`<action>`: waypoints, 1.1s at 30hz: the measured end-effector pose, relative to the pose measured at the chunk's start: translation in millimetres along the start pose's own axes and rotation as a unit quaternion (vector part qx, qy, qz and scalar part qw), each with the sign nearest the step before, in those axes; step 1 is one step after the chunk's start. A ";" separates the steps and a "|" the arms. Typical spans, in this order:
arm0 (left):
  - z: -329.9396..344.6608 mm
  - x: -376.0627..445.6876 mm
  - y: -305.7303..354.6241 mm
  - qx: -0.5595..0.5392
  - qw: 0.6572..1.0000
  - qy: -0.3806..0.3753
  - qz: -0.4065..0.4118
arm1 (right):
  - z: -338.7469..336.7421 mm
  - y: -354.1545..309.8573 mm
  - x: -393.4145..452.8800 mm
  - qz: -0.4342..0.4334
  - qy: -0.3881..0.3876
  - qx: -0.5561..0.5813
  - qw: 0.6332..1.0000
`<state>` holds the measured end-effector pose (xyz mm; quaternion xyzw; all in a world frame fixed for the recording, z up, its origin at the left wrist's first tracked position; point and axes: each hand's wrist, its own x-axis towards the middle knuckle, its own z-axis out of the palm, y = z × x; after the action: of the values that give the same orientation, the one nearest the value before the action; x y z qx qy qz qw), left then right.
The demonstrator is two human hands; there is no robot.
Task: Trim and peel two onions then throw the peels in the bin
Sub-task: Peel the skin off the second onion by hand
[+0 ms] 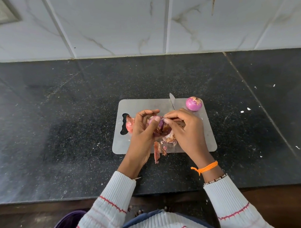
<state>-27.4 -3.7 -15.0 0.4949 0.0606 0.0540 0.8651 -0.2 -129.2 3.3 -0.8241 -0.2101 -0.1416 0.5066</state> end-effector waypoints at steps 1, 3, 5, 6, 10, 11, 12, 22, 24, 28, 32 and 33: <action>0.1 -0.1 0.7 0.008 1.000 -0.005 0.001 | 0.6 -0.3 -0.1 -0.007 0.001 -0.022 1.000; -0.4 -0.3 1.7 0.017 1.000 -0.014 0.006 | 2.8 -0.9 -0.1 -0.008 0.009 -0.066 0.998; -0.7 -1.5 1.7 0.021 0.999 -0.028 0.007 | 2.4 1.5 1.5 0.025 0.039 -0.086 0.995; -0.6 -2.6 1.7 0.019 0.999 -0.035 0.004 | 0.3 4.2 3.3 0.048 0.053 -0.082 0.994; 1.4 -2.3 3.9 0.011 0.999 -0.037 -0.007 | -7.1 8.1 4.7 0.086 0.057 -0.041 0.994; 1.3 -0.9 3.4 0.003 1.000 -0.029 -0.011 | -7.1 7.8 4.1 0.098 0.058 -0.026 0.993; 0.4 0.5 2.4 -0.005 1.000 -0.019 -0.015 | -6.9 8.1 3.3 0.109 0.058 -0.016 0.992; -7.5 3.4 -2.0 0.022 0.999 -0.001 -0.048 | -7.5 1.0 4.4 0.094 -0.051 0.059 0.992; -8.1 3.6 -2.1 0.018 0.998 -0.002 -0.052 | -5.9 0.3 4.0 0.090 -0.049 0.065 0.993; -6.1 1.8 -0.3 0.035 0.998 0.003 -0.044 | -6.0 1.4 4.5 0.064 -0.022 0.012 0.998; -2.4 -0.6 2.4 0.016 0.999 -0.003 -0.049 | -6.5 5.4 5.7 0.081 0.009 -0.025 0.996; -1.4 -1.1 3.0 0.005 0.999 -0.007 -0.052 | -6.4 7.1 5.7 0.092 0.013 -0.025 0.995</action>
<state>-28.8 -1.2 -13.0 0.4960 0.0808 0.0054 0.8645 8.1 -136.5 3.2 -0.8505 -0.1229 -0.1105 0.4993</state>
